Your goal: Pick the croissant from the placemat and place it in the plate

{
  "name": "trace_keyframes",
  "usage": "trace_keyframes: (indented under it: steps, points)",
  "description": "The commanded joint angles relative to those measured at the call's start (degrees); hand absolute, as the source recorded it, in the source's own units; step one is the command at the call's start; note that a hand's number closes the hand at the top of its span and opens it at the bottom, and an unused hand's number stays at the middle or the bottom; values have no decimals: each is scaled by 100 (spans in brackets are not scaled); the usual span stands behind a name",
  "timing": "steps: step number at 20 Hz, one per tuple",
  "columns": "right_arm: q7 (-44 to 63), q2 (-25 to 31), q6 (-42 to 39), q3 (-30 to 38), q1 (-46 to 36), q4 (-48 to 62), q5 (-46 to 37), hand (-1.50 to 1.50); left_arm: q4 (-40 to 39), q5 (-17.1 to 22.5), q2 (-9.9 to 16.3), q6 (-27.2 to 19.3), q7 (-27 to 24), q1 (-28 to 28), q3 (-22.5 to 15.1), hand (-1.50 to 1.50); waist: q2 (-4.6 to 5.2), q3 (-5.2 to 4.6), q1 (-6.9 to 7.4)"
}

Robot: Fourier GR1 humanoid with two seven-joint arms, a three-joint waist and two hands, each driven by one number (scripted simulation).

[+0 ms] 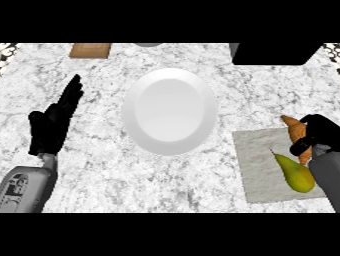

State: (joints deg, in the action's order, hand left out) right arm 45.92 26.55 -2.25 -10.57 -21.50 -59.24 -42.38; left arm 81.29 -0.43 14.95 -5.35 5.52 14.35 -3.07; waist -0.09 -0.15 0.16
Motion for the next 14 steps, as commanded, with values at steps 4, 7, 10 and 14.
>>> trace_keyframes:
  steps: [4,7,10,14]
  points:
    - [-20,-123,-8,180,390,-599,-484,150,-139,-219,-126,112,6,107,218,0,3,14,-33]
    - [-347,-265,402,364,-168,377,-783,150,-498,-89,-80,329,-263,217,426,0,18,15,3]
    - [-635,-249,693,277,240,-183,-863,150,265,-291,-158,149,341,53,186,0,6,17,-8]
    - [-813,-568,482,-487,1434,-2128,-679,150,-69,-120,-15,294,2,-33,395,0,-44,8,-173]
